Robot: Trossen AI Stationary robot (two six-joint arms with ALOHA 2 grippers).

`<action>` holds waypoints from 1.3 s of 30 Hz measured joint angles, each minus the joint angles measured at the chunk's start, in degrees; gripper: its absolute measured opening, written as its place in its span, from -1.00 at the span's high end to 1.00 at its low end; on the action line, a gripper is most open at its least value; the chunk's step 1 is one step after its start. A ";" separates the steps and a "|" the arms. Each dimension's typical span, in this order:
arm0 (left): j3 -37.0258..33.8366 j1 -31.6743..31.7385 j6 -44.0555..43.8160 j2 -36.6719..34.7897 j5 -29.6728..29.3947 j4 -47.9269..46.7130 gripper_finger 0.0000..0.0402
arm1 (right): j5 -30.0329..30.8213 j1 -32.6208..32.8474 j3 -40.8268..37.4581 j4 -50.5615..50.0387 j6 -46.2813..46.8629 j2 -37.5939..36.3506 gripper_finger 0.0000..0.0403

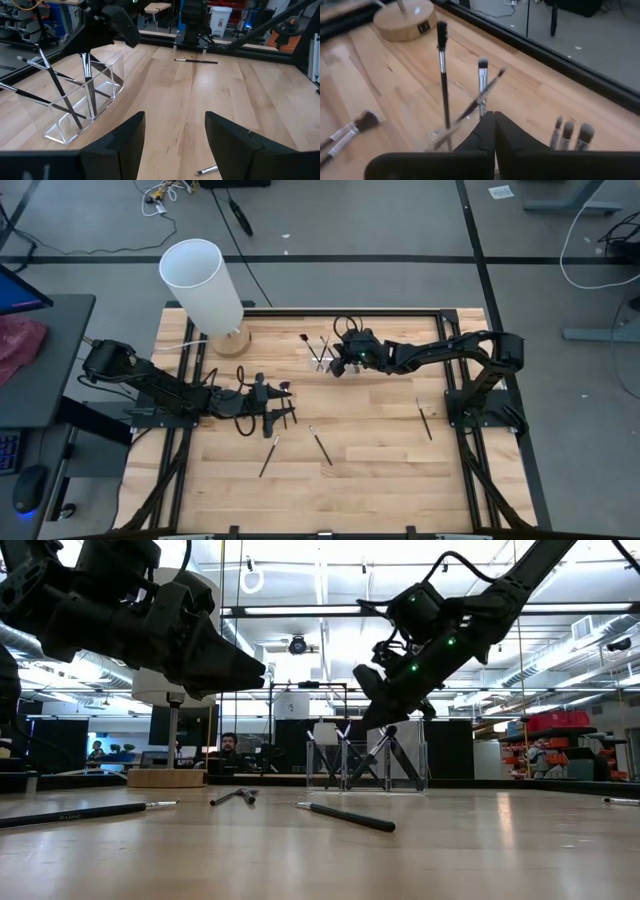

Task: Put items in baskets/containers
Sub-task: Put the black eyeshadow brush into the transparent organizer

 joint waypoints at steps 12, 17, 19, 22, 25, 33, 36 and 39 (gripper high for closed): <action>0.00 -0.39 -0.31 0.00 0.00 -0.01 -0.04 | 11.89 16.78 0.04 -8.39 -3.50 -11.42 1.00; 0.00 -0.51 -0.33 0.00 0.00 -0.04 -0.04 | 21.04 31.94 0.05 -24.49 10.98 -16.69 1.00; 0.00 -0.51 -0.33 0.00 0.00 -0.02 -0.04 | 21.66 37.14 0.05 -33.14 21.90 -17.83 1.00; 0.00 -0.51 -0.38 0.00 0.02 0.02 -0.04 | 19.95 42.86 0.05 -49.99 42.80 -18.29 1.00; 0.00 -0.51 -0.39 0.00 0.01 0.07 -0.04 | 13.89 46.80 0.03 -65.19 62.06 -18.00 1.00; 0.00 -0.51 -0.45 0.00 0.02 -0.03 -0.04 | 7.97 55.08 -2.86 -81.96 86.70 -18.16 0.57; 0.00 -0.53 -0.46 0.00 0.20 -0.02 -0.04 | 6.50 57.01 -7.01 -80.63 91.40 -18.06 0.30; 0.00 -0.53 -0.46 0.00 0.20 -0.02 -0.04 | 6.26 58.37 -11.86 -77.04 94.71 -18.05 0.07</action>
